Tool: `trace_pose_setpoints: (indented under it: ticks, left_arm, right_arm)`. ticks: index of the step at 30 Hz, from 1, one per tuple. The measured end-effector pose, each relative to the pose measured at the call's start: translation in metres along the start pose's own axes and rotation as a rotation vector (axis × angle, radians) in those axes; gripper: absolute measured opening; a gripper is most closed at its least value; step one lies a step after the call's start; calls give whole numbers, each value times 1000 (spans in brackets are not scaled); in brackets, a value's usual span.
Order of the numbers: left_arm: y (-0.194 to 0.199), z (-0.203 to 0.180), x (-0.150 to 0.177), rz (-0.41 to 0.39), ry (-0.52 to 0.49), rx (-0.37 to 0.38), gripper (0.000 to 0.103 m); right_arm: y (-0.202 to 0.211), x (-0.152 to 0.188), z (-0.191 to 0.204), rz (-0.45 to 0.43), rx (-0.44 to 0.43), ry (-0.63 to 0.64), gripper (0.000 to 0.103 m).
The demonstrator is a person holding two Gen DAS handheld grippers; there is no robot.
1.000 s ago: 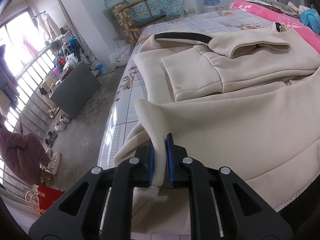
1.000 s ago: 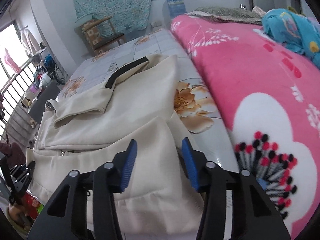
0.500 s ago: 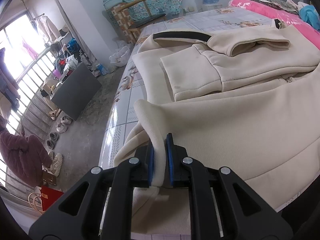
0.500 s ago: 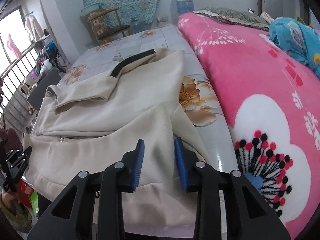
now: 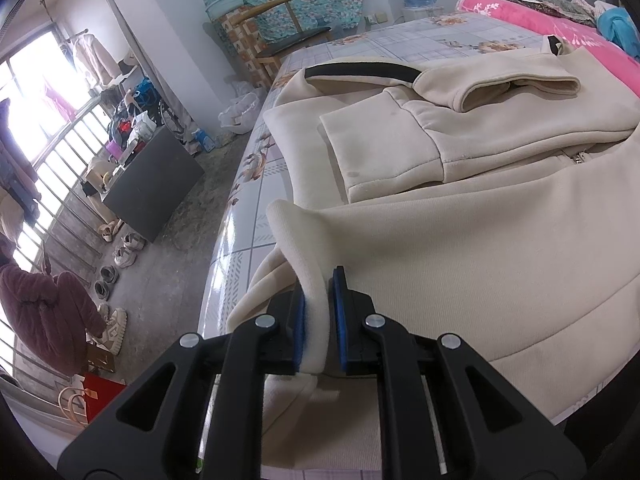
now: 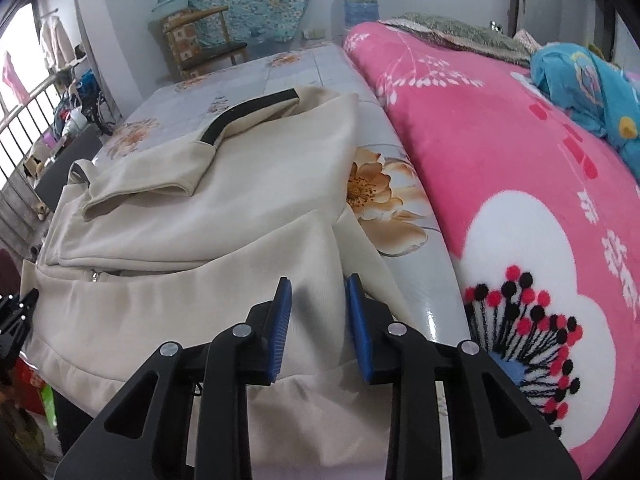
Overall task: Fold large clothes
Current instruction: 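Hold the side edge with the left tool while the right tool grasps the opposite side edge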
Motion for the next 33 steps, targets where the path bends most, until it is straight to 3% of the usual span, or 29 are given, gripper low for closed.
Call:
trace_pose_setpoints:
  ticks: [8,17,25,33]
  left_arm:
    - [0,0,1,-1,-7,-4,11]
    - [-1,0,1,1,-3,-5,11]
    - [-1,0,2,2,-6,-6,11]
    - [-1,0,3,5,-13,-11,11]
  right_arm:
    - [18,-1,20,-35,-58,91,21]
    - [-9,2,4,12,11,19,22]
    - [-6,3,18,-13,95,138,21]
    - [-7,5,18,-17,113,155,21]
Point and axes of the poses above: each gripper's, at about its wrist camera, not at the fingertips, and y roughly against the way its jaws point, z to its left, x to its underside, the point moved 6 cm from there along -y, roughly the way its jaws point, and after that the axes turned 13 degrees about -z, right-handed, at the moved point
